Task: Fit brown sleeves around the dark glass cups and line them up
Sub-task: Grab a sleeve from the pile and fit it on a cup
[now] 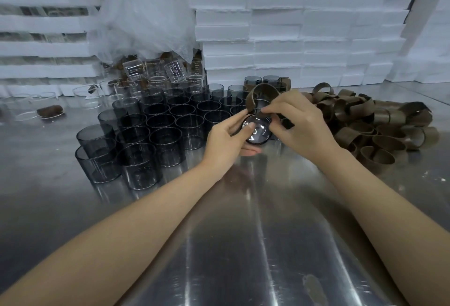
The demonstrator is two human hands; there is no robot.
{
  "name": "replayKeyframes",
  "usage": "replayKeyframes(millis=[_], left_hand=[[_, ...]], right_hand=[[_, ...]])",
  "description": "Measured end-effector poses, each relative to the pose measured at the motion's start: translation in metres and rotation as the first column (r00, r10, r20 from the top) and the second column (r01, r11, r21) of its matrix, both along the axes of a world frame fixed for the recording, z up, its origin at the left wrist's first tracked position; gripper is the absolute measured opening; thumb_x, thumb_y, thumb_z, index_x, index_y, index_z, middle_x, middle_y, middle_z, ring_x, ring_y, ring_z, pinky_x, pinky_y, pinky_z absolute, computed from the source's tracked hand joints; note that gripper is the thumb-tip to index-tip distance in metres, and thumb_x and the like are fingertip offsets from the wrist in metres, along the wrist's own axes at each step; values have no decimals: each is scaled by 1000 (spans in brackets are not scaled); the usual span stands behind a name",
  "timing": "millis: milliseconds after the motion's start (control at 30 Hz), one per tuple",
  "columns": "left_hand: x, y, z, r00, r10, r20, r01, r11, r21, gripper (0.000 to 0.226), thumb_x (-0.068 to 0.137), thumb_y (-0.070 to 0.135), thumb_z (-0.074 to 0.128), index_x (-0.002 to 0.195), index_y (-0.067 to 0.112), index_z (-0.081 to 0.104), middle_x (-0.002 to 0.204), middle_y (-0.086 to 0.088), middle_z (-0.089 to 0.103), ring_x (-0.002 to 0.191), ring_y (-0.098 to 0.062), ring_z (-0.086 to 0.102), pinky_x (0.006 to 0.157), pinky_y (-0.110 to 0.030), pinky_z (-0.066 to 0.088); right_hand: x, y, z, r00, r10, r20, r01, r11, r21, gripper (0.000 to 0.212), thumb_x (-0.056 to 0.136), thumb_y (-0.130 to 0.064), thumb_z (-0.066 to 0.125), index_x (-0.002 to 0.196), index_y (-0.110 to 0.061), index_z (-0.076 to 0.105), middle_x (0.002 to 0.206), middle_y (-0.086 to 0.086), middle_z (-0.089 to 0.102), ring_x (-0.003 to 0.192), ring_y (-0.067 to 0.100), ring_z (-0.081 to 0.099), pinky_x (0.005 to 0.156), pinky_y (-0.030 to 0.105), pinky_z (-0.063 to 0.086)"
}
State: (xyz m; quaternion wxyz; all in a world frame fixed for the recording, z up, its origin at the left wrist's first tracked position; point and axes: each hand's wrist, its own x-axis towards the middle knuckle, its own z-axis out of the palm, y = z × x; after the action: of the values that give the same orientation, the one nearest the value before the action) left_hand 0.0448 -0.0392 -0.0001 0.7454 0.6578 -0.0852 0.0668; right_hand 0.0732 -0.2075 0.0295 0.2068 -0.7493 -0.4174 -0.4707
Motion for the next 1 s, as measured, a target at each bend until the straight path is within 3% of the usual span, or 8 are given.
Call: replayKeyframes(millis=[133,233,333,400,533,633,900,1000], left_hand=[[-2,0,1,1000,-5,20,4,1000,27,32,100,8,53,128,20,59,106,7,71,63,-26,73,57,-24,57],[-3,0,3,999,13,33,-14,1000,14,30,101,6,48,118,25,64,103,-1,73,68,-32,74,63,-31,61],[-3,1,3,997,49,57,-50,999,16,37,102,4,42,131,17,61,103,-15,73,73,-35,74,71,-39,62],[-5,1,3,993,79,85,-79,997,-3,36,104,11,39,134,15,59,95,-12,75,74,-35,73,72,-41,62],[-9,1,5,984,113,138,-110,993,-30,53,95,45,51,133,10,58,105,-11,73,75,-31,74,69,-39,62],[-9,-1,5,974,130,185,-130,991,-13,47,94,29,62,136,9,55,111,-14,71,77,-28,74,71,-38,62],[-8,0,4,968,143,208,-143,990,-12,37,98,13,56,136,11,56,111,-11,71,76,-30,74,76,-41,61],[-9,-1,5,964,149,218,-141,989,-54,33,98,9,57,130,15,59,112,-10,70,77,-31,74,74,-39,61]], right_hand=[[-5,1,0,1000,-21,10,21,999,-39,21,69,15,64,82,1,73,82,14,66,76,32,63,56,38,51],[-8,2,1,1000,-2,28,3,999,-54,13,73,8,64,80,1,73,80,14,65,74,31,63,55,39,51],[-11,5,1,998,15,58,-11,998,-64,9,82,1,66,87,2,73,83,14,67,76,32,64,57,41,52],[-12,7,2,997,8,80,-4,999,-53,11,85,-2,67,94,1,73,87,14,68,79,32,65,57,42,53],[-13,10,4,990,16,138,-2,995,-102,14,85,-5,69,97,0,73,90,14,68,79,31,66,56,40,53],[-12,10,2,992,32,122,-21,996,-91,13,85,-5,69,96,0,72,92,15,67,82,30,66,57,41,54],[-15,22,-1,984,143,-110,-113,962,247,17,84,9,66,101,4,68,104,19,56,99,24,59,77,37,57],[-17,26,-1,929,255,-268,-123,895,428,26,86,5,67,111,-2,64,118,13,49,114,19,54,89,26,55]])
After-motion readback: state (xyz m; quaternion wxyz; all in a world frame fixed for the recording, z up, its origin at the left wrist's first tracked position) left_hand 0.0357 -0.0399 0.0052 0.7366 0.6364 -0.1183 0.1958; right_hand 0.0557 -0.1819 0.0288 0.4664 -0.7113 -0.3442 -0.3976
